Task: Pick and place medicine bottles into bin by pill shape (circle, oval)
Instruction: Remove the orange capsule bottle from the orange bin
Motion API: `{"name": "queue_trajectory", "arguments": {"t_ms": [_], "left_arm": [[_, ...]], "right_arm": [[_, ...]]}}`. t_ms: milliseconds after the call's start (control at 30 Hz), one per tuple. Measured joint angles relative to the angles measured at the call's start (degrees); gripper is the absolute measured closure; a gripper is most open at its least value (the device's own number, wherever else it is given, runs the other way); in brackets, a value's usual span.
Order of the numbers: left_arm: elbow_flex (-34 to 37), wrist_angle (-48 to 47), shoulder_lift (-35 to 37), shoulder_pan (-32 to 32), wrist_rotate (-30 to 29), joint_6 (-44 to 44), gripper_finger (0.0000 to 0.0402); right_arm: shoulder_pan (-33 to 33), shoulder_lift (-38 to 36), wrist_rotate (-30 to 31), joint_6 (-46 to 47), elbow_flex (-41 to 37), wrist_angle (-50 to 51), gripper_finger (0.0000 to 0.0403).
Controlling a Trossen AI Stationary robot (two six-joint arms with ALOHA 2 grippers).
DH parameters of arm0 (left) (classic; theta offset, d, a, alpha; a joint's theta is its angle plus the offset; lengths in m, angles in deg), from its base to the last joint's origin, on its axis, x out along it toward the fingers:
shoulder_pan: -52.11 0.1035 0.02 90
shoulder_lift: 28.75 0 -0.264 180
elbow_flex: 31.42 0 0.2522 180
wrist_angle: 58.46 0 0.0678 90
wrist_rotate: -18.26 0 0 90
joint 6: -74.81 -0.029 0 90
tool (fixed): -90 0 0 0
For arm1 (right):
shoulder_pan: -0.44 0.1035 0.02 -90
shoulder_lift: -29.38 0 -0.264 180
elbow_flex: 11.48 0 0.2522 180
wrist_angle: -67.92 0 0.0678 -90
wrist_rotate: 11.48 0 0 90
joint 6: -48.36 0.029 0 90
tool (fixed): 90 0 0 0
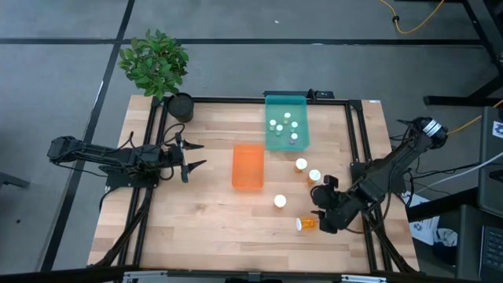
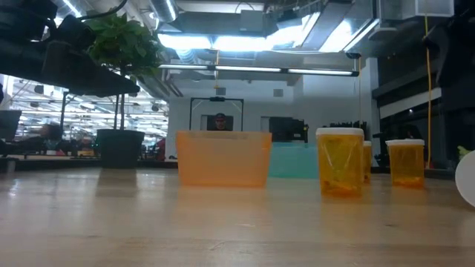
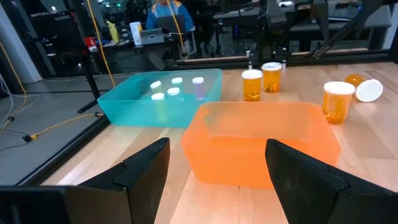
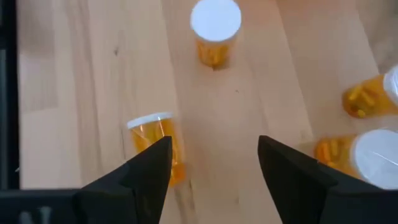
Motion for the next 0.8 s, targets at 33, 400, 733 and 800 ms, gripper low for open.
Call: {"name": "queue_trajectory", "arguments": {"t_ms": [33,400,733,800], "left_arm": [[0.00,-0.05,-0.01,0.00,0.00,0.00,0.0145],[0.02,-0.02,-0.02,0.00,0.00,-0.02,0.0145],[0.00,-0.02,-0.02,0.00,0.00,0.00,0.0145],[0.01,-0.02,-0.02,0.00,0.00,0.00,0.0145]], "right_arm": [[0.00,0.61,-0.25,-0.16,0.00,-0.07,0.0163],[-4.61,8.50,-12.89,-9.07,-0.02,-5.09,0.0120],[-8.85,12.45,-20.93,-13.06,-0.02,-8.82,0.0079],[-8.85,12.77,-22.36,-14.64,-0.02,-10.39,0.0073]]}}
